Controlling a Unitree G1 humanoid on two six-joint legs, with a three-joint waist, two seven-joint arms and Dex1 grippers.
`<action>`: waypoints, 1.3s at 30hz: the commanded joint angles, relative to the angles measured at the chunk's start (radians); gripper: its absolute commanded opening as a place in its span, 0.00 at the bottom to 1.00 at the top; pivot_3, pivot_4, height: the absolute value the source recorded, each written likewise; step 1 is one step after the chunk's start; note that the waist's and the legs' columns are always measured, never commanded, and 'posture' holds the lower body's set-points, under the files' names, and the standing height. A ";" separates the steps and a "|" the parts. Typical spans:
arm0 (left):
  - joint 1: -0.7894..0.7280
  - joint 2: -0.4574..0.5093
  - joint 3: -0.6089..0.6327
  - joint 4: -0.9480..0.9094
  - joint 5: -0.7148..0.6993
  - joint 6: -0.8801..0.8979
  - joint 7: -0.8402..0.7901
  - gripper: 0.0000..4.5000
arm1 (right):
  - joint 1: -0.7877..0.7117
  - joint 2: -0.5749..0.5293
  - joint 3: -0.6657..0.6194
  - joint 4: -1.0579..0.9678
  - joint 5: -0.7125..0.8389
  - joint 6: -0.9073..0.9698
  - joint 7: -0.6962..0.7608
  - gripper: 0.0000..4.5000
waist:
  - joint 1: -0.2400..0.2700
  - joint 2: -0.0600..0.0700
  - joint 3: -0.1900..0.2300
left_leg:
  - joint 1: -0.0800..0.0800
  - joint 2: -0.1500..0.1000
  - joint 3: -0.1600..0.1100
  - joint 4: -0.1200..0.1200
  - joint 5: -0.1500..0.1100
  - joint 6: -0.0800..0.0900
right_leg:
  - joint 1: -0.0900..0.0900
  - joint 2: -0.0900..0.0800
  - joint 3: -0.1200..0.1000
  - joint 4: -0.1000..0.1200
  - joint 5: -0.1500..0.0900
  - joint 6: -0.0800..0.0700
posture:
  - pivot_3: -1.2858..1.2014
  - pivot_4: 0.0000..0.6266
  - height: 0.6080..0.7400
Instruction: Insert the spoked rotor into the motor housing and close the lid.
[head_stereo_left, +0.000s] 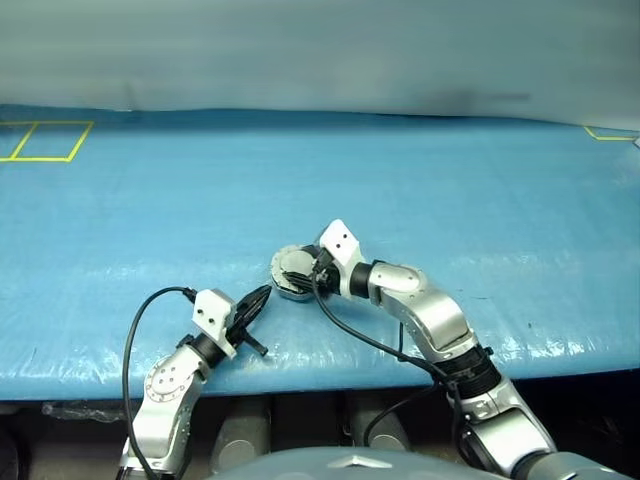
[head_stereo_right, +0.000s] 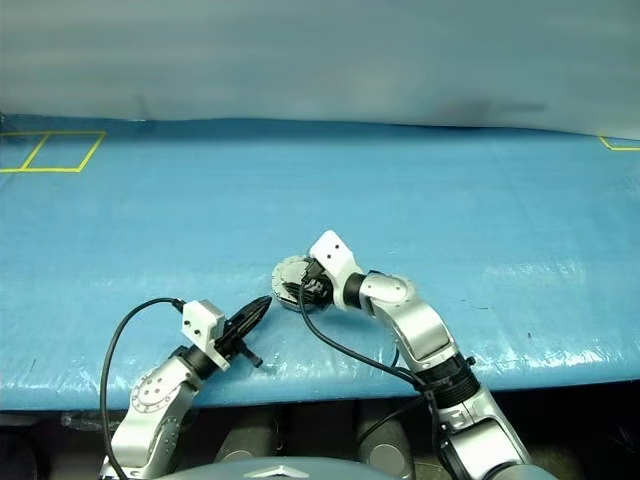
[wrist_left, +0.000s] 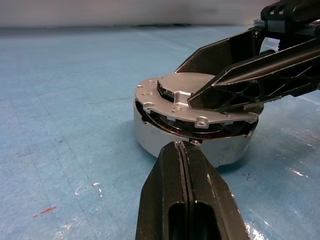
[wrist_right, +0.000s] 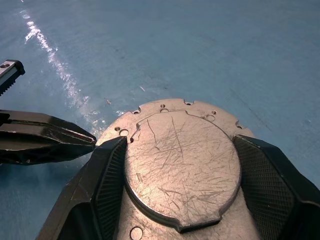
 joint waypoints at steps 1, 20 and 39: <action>0.010 0.000 0.003 -0.004 -0.018 -0.041 -0.005 0.00 | -0.008 0.019 0.015 -0.073 -0.004 0.008 -0.015 0.67 | 0.000 0.000 0.000 | 0.000 0.000 0.000 0.000 0.000 0.000 | 0.000 0.000 0.000 0.000 0.000 0.000 | 0.52 0.24 1.00; 0.005 0.005 -0.018 -0.001 -0.042 -0.050 -0.032 0.00 | -0.058 -0.029 0.017 0.042 -0.033 -0.056 0.069 0.67 | 0.000 0.000 0.000 | 0.000 0.000 0.000 -0.001 0.000 0.000 | 0.000 0.000 0.000 -0.001 0.000 0.000 | 0.52 0.24 1.00; -0.013 0.007 -0.026 0.011 -0.045 -0.036 -0.036 0.00 | -0.084 -0.064 0.018 0.070 -0.045 -0.055 0.147 0.67 | 0.001 0.002 -0.001 | 0.000 0.000 0.000 -0.001 0.000 0.000 | 0.000 0.000 0.000 -0.001 0.000 0.000 | 0.52 0.24 1.00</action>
